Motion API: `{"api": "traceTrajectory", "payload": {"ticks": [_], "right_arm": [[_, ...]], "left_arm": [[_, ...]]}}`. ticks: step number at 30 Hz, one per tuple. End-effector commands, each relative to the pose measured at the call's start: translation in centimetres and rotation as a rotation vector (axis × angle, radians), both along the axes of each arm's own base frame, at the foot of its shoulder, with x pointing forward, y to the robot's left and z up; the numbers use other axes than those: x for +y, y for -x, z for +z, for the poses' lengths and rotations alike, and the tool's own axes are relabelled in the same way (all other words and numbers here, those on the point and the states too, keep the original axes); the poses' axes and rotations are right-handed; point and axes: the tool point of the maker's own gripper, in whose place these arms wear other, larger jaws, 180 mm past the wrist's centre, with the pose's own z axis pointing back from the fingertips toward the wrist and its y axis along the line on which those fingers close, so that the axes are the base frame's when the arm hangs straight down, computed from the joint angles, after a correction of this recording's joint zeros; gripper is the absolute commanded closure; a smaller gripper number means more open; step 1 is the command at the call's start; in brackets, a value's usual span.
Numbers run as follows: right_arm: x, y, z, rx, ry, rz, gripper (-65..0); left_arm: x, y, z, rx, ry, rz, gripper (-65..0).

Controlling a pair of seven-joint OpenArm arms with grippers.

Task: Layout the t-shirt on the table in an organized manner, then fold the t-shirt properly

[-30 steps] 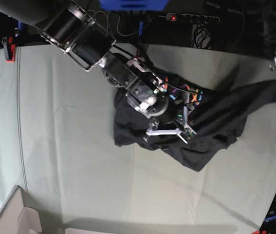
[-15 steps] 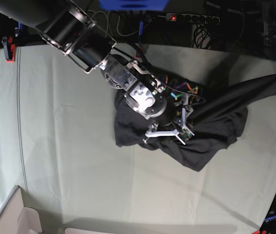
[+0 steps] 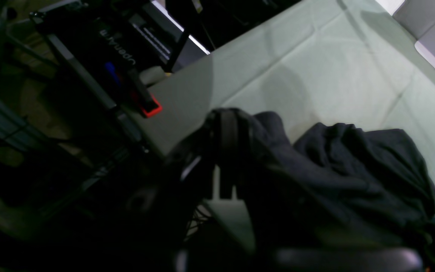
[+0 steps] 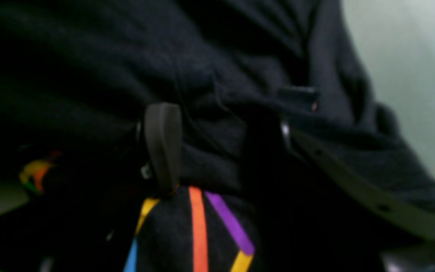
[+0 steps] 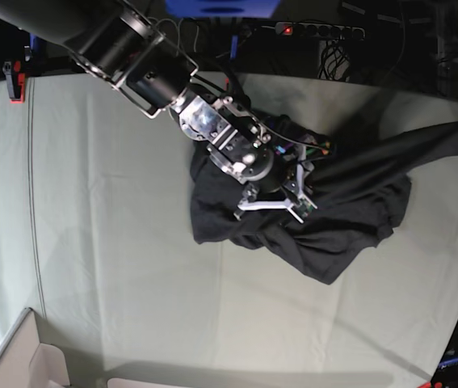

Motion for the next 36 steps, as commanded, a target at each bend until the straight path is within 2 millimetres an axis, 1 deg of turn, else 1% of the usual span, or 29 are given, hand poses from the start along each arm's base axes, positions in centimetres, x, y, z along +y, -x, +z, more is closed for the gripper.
{"api": "traceTrajectory", "payload": {"ticks": [1, 2, 4, 7, 8, 10, 11, 13, 16, 18, 19, 21, 23, 25, 28, 29, 30, 32, 34, 36], "right_arm": [[1.2, -0.7, 1.4, -0.036, -0.023, 0.022, -30.2], [1.3, -0.4, 1.2, -0.035, -0.014, 0.035, -27.8], [1.7, 0.0, 0.9, -0.036, -0.002, 0.058, -19.1], [1.7, 0.0, 1.0, -0.035, -0.001, 0.057, -0.2], [1.8, 0.0, 1.3, -0.039, -0.006, 0.058, 0.0], [2.0, -0.6, 3.2, -0.074, -0.036, 0.055, 0.0], [1.4, -0.6, 3.7, -0.088, -0.044, 0.052, 0.0], [0.2, -1.1, 6.0, -0.131, -0.085, 0.023, 0.0], [-2.7, -2.7, 10.2, -0.191, -0.15, -0.068, 0.0], [-5.9, -3.7, 12.0, -0.216, -0.166, -0.148, 0.0], [-7.6, -4.1, 12.7, -0.228, -0.166, -0.186, 0.0], [-11.3, -4.8, 13.2, -0.243, -0.153, -0.262, 0.0], [-14.5, -5.1, 13.4, -0.26, -0.137, -0.325, 0.0], [-17.9, -4.9, 13.5, -0.274, -0.116, -0.387, 0.0], [-22.6, -4.2, 14.3, -0.309, -0.086, -0.464, 0.0], [-23.9, -3.9, 14.5, -0.319, -0.072, -0.483, 0.0], [-25.0, -3.5, 14.9, -0.329, -0.062, -0.499, 0.0], [-26.5, -2.3, 15.1, -0.338, -0.043, -0.513, 0.0], [-26.6, -1.3, 15.1, -0.334, -0.045, -0.515, 0.0], [-26.6, -0.7, 15.1, -0.331, -0.047, -0.516, 0.0]], "left_arm": [[0.3, -0.2, 1.2, -0.033, -0.031, 0.002, -0.2], [0.3, -0.2, 1.2, -0.034, -0.031, 0.002, -0.2], [0.3, -0.5, 1.3, -0.041, -0.028, 0.0, -0.2], [-0.8, -1.8, 1.0, -0.062, -0.006, -0.029, -0.2], [-1.3, -2.2, 0.9, -0.067, 0.003, -0.043, -0.2], [-2.8, -3.9, 0.9, -0.096, 0.029, -0.085, -0.2], [-3.5, -4.7, 0.9, -0.111, 0.04, -0.107, -0.2], [-5.6, -7.0, 1.3, -0.151, 0.067, -0.168, -0.2], [-8.5, -10.5, 2.6, -0.219, 0.088, -0.269, -0.2], [-10.9, -12.7, 3.3, -0.255, 0.11, -0.348, -0.2], [-12.1, -13.9, 3.9, -0.279, 0.114, -0.388, -0.2], [-14.9, -16.1, 5.2, -0.321, 0.122, -0.48, -0.2], [-17.3, -17.8, 6.4, -0.359, 0.131, -0.554, -0.2], [-19.7, -19.2, 7.7, -0.404, 0.146, -0.616, -0.2], [-22.2, -21.3, 10.3, -0.48, 0.144, -0.681, -0.2], [-22.9, -21.9, 10.8, -0.493, 0.136, -0.694, -0.2], [-23.6, -22.5, 11.3, -0.506, 0.121, -0.702, -0.2], [-23.9, -23.3, 12.7, -0.534, 0.069, -0.707, -0.2], [-24.0, -23.7, 13.8, -0.559, 0.049, -0.712, -0.2], [-23.9, -24.2, 15.4, -0.597, 0.031, -0.713, -0.2]]}}
